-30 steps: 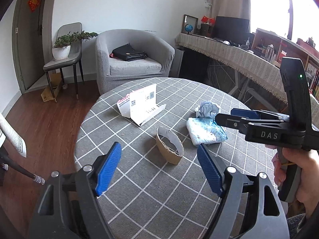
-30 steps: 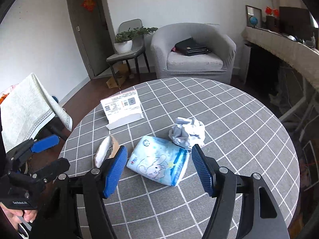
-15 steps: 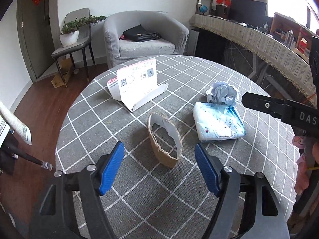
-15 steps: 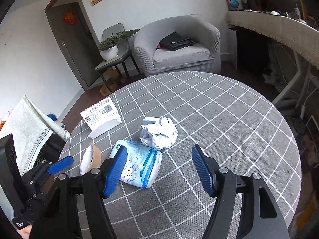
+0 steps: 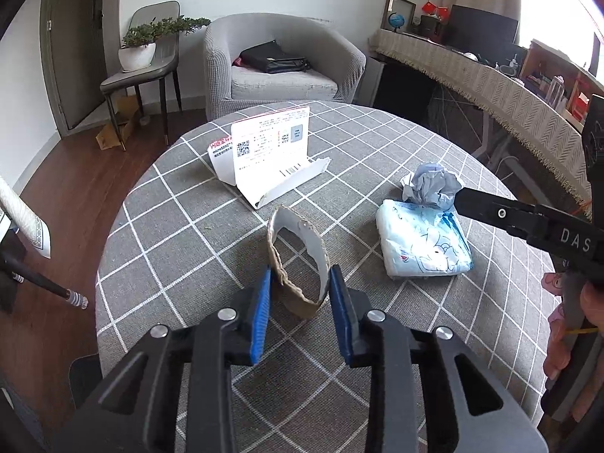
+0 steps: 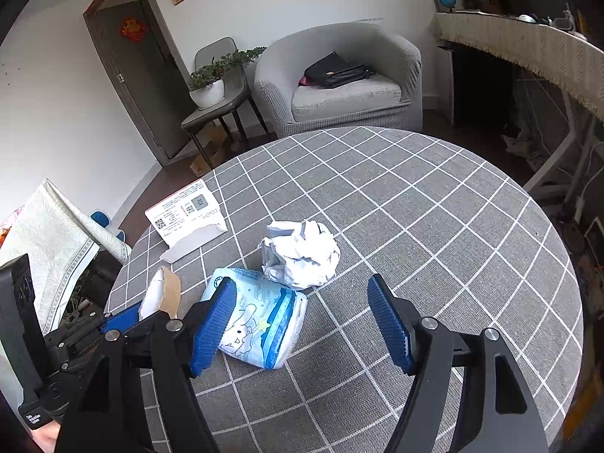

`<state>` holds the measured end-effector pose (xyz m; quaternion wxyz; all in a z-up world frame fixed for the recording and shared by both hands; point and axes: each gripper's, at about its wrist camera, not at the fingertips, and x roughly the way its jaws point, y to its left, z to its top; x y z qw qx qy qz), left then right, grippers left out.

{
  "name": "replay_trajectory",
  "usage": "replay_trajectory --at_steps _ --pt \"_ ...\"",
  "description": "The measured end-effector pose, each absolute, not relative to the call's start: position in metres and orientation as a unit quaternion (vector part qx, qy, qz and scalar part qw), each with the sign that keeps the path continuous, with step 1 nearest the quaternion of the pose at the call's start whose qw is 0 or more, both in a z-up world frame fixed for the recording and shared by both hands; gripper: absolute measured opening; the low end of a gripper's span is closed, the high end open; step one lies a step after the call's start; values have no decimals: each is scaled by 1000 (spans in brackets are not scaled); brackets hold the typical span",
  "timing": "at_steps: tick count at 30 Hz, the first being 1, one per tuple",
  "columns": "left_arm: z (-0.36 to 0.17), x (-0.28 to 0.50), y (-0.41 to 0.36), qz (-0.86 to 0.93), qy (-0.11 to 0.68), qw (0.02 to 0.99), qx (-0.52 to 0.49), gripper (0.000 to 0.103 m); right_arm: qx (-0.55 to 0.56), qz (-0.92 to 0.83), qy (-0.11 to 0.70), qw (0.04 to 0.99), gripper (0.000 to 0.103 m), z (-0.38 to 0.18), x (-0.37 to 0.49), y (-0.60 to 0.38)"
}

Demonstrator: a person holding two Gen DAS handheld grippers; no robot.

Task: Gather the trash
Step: 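Grasp the torn cardboard ring with the left gripper while the right grasps crumpled white paper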

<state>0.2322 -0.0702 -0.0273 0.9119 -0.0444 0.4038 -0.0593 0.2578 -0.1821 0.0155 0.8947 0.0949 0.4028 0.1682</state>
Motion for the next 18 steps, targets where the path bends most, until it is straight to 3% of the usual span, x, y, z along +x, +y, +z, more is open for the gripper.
replay_trajectory --at_steps 18 --pt "-14 209 -55 -99 385 917 -20 31 77 155 408 896 73 18 274 -161"
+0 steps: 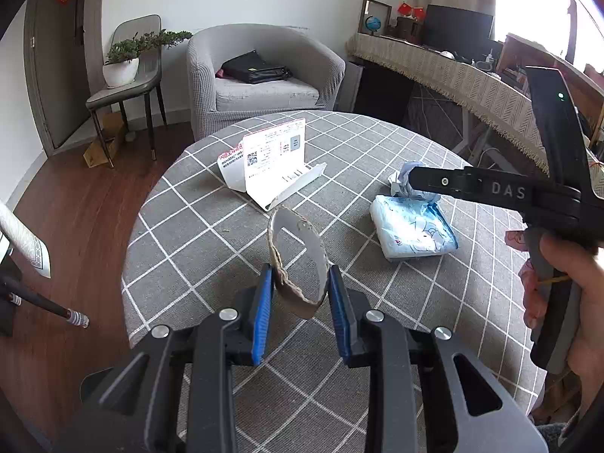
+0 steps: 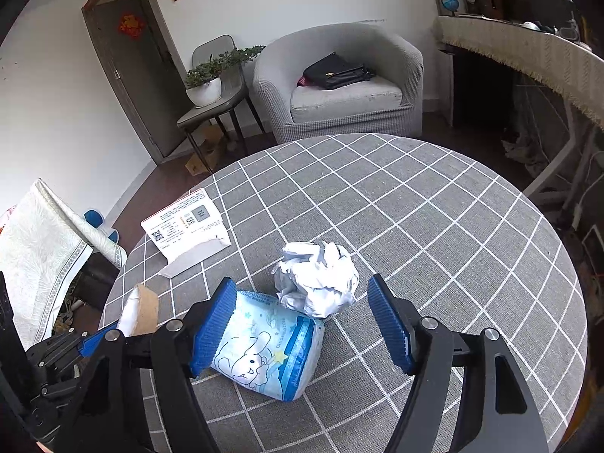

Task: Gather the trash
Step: 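Grasp the torn cardboard ring with the left gripper while the right grasps crumpled white paper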

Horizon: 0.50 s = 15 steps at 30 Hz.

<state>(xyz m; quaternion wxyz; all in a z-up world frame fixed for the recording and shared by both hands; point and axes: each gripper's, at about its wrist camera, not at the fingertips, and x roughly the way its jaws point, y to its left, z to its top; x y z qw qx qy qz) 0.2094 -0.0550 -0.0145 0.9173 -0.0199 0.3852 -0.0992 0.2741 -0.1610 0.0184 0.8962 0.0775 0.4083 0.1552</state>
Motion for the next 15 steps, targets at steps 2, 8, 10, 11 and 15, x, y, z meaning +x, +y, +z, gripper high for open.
replay_trajectory --at_steps 2,8,10,11,15 --pt "-12 206 -53 -106 382 918 -16 31 75 147 413 896 73 16 277 -160" --pt "-5 199 -45 -119 372 921 -14 31 81 133 420 894 50 9 286 -159" --pt "-3 197 -41 -117 371 921 -14 31 80 127 418 896 47 9 286 -159" --pt "-3 196 -38 -116 371 921 -15 31 78 124 416 897 47 9 285 -159" --pt "1 193 -23 -112 368 923 -23 31 72 124 406 902 46 18 282 -154"
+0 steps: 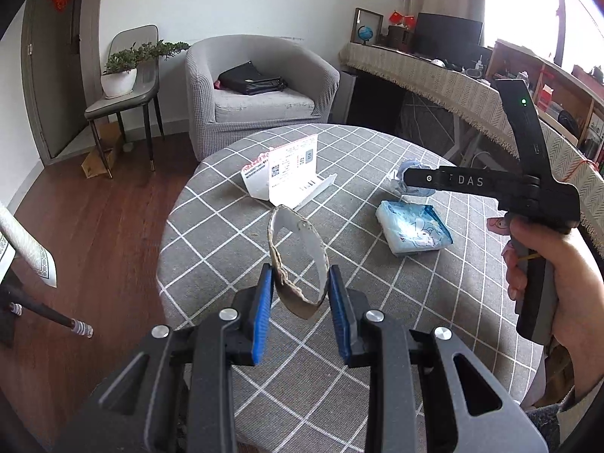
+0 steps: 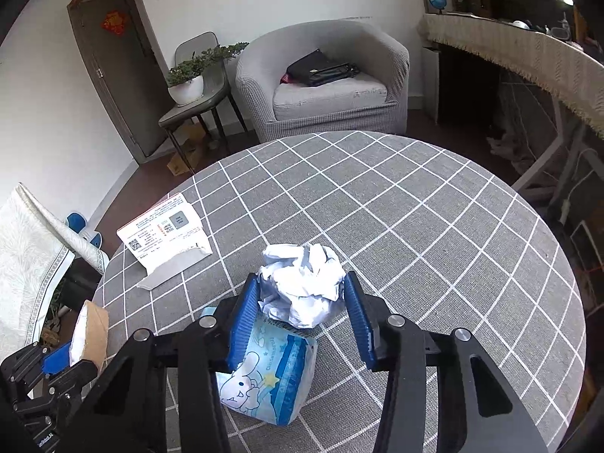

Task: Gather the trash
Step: 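Grasp the torn cardboard ring with the left gripper while the right grasps crumpled white paper, then carry both items to the green bin while the left gripper opens, dropping the ring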

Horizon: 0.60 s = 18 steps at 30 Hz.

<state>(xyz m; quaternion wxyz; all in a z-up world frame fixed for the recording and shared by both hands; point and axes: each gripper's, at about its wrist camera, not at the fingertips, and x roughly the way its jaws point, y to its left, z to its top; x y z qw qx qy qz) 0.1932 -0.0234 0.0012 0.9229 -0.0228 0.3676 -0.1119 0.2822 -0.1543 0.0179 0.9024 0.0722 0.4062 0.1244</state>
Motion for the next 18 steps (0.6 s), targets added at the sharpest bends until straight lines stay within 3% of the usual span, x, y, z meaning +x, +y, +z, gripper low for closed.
replay_trajectory --at_steps 18 --pt "8 177 35 -78 364 927 -44 31 67 213 388 894 46 48 269 -90"
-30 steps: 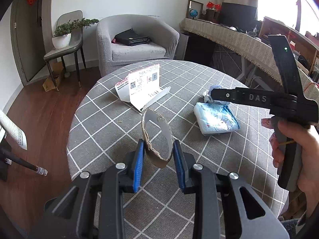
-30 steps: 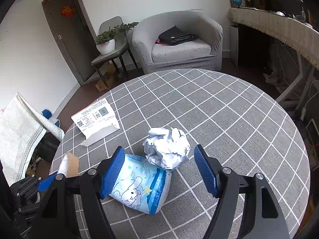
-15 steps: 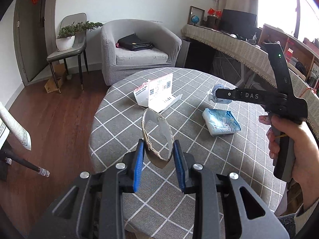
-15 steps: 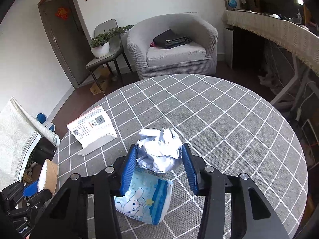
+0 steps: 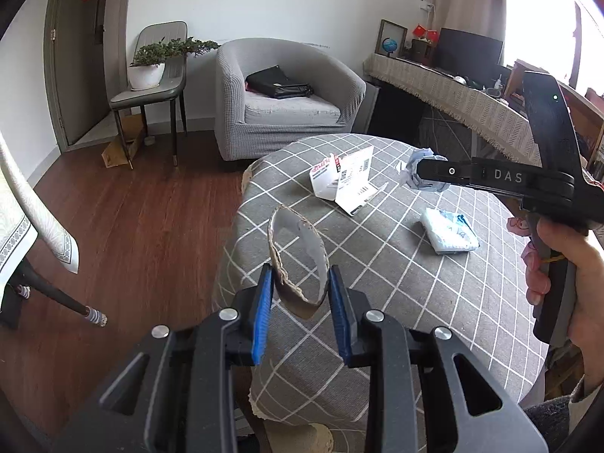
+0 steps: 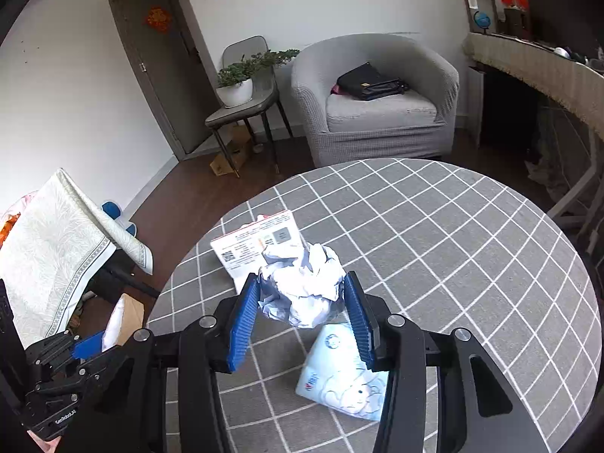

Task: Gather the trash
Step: 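Carry both items to the green bin while the left gripper opens, dropping the ring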

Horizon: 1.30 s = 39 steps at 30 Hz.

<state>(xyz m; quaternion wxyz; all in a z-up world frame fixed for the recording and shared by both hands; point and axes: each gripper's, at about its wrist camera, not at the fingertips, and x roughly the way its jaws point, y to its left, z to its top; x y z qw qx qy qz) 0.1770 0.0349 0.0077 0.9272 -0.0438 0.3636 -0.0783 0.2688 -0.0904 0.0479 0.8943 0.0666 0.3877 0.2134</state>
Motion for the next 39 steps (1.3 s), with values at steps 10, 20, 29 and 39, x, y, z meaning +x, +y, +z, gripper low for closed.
replay_trajectory --at_steps 10,20,29,39 --pt "-18 164 80 -37 396 916 -51 31 35 276 393 876 46 49 249 -29" --pt "-66 156 130 3 454 888 -72 31 4 347 411 843 46 40 223 41" --pt "-124 146 168 20 531 843 -88 31 -26 388 426 817 46 28 207 97" --pt "-196 126 197 48 605 789 -93 31 -45 394 446 803 47 9 206 133"
